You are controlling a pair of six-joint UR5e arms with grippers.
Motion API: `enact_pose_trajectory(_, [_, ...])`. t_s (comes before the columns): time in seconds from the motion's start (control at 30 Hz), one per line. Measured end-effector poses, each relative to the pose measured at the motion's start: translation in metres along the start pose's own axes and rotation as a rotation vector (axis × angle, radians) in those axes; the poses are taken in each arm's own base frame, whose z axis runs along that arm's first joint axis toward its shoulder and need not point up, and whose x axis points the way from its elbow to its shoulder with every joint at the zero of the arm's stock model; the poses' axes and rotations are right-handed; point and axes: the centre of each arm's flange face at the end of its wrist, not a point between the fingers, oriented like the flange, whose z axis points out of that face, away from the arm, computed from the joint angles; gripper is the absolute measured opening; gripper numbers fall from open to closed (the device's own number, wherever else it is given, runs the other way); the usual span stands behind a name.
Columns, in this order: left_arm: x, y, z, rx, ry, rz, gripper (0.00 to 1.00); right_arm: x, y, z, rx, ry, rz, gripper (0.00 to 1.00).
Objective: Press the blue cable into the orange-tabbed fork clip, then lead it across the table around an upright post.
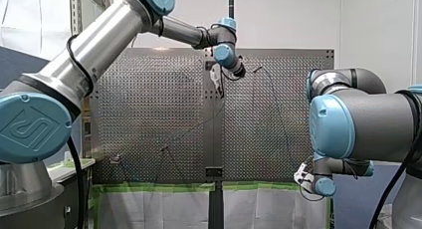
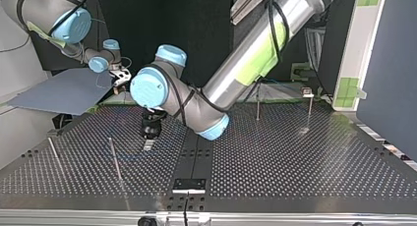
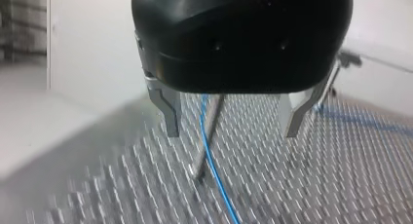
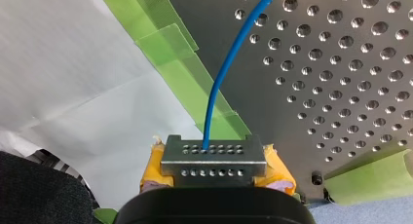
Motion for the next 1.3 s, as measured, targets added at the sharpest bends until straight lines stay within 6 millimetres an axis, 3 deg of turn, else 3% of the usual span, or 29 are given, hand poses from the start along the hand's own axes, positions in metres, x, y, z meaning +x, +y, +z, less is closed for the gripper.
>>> enact_pose_trajectory(0.3, [-0.038, -0.034, -0.027, 0.068, -0.065, 0.050, 0.98, 0.000, 0.000, 0.000, 0.000, 0.000, -0.008, 0.00])
enact_pose_trajectory(0.77, [-0.031, -0.049, -0.039, 0.127, -0.007, 0.161, 0.98, 0.000, -0.001, 0.000, 0.002, 0.000, -0.009, 0.00])
enact_pose_trajectory(1.1, [-0.051, -0.078, -0.049, 0.214, -0.026, 0.158, 0.98, 0.001, 0.002, 0.000, -0.003, 0.000, -0.007, 0.00])
enact_pose_trajectory(1.3, [-0.059, -0.077, -0.047, 0.208, -0.040, 0.154, 0.98, 0.003, 0.002, 0.001, -0.002, 0.002, -0.007, 0.00])
